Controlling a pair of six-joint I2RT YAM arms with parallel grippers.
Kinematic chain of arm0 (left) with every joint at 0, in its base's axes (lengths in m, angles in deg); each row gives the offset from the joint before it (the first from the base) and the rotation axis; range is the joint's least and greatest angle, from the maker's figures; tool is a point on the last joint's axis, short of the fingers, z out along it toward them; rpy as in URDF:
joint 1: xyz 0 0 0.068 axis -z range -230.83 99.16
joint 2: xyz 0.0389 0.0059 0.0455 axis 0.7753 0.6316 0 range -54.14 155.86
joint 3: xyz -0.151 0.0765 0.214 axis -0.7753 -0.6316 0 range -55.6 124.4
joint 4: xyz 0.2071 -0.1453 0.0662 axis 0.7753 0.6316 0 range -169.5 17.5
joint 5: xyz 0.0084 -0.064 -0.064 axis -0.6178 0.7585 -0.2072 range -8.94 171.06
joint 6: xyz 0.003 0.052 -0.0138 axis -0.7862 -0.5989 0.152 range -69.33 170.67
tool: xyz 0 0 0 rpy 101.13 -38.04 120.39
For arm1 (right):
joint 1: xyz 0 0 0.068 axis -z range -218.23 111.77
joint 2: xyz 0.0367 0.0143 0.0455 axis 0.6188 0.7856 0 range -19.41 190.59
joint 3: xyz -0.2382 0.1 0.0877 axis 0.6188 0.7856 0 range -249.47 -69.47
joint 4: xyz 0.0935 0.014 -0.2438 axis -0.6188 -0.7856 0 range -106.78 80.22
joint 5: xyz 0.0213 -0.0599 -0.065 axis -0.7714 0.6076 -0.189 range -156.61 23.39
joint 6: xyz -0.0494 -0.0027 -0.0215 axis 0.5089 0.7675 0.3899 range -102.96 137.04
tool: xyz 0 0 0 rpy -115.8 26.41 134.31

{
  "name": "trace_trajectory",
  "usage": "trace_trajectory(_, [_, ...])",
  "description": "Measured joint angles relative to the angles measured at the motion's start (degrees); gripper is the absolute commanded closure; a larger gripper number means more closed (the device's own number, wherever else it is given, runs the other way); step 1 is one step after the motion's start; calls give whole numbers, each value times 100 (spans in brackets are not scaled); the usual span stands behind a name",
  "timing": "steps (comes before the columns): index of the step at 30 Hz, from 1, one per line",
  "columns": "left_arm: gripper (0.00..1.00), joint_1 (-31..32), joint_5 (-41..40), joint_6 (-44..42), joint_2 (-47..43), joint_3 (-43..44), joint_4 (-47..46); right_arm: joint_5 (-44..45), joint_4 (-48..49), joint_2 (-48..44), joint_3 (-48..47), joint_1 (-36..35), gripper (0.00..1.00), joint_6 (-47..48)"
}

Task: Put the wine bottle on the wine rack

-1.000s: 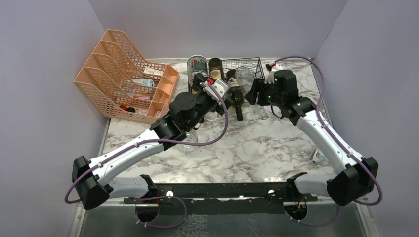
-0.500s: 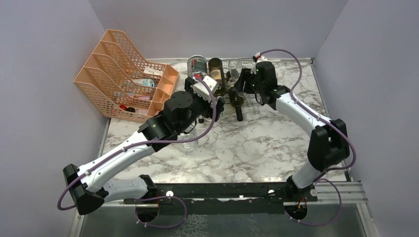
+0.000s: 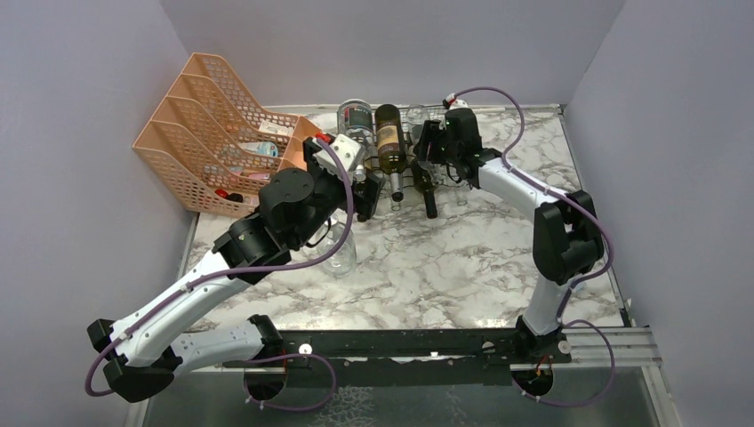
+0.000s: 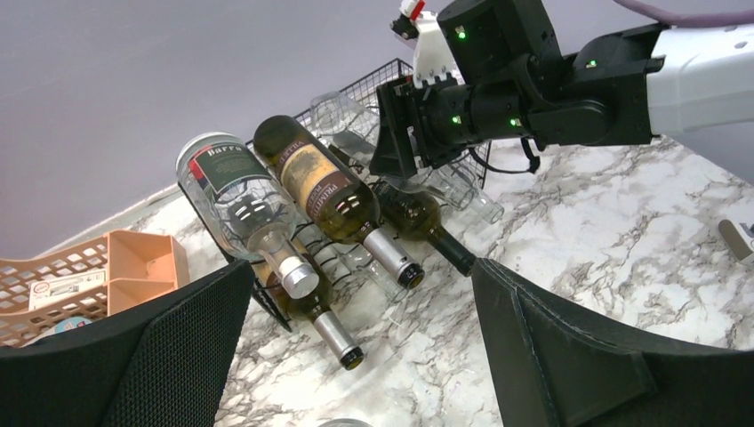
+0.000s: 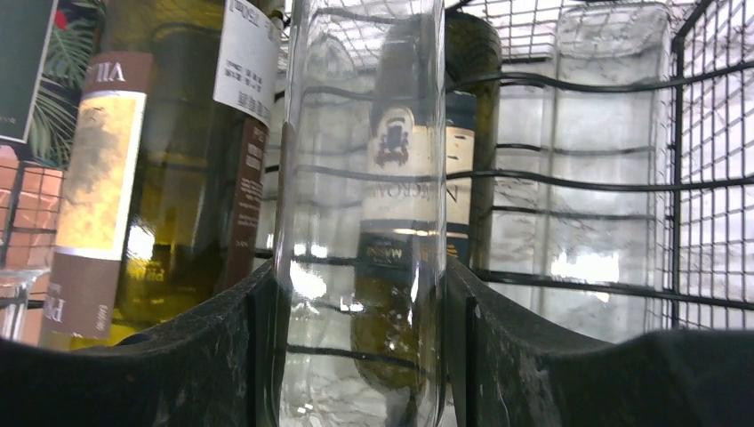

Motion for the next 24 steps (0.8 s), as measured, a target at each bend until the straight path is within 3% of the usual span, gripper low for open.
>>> trace_trajectory(6, [1, 0, 0, 31, 48, -2, 190, -4, 4, 164, -146, -37, 48, -74])
trace_trajectory(11, [1, 0, 2, 66, 52, 0, 264, -4, -219, 186, -286, -42, 32, -83])
trace_trajectory(18, [1, 0, 0, 107, 48, 0, 291, -22, -350, 7, -308, -33, 27, -116])
trace_trajectory(24, [1, 0, 0, 116, 17, 0, 291, -238, -496, -748, -245, -31, 25, -94])
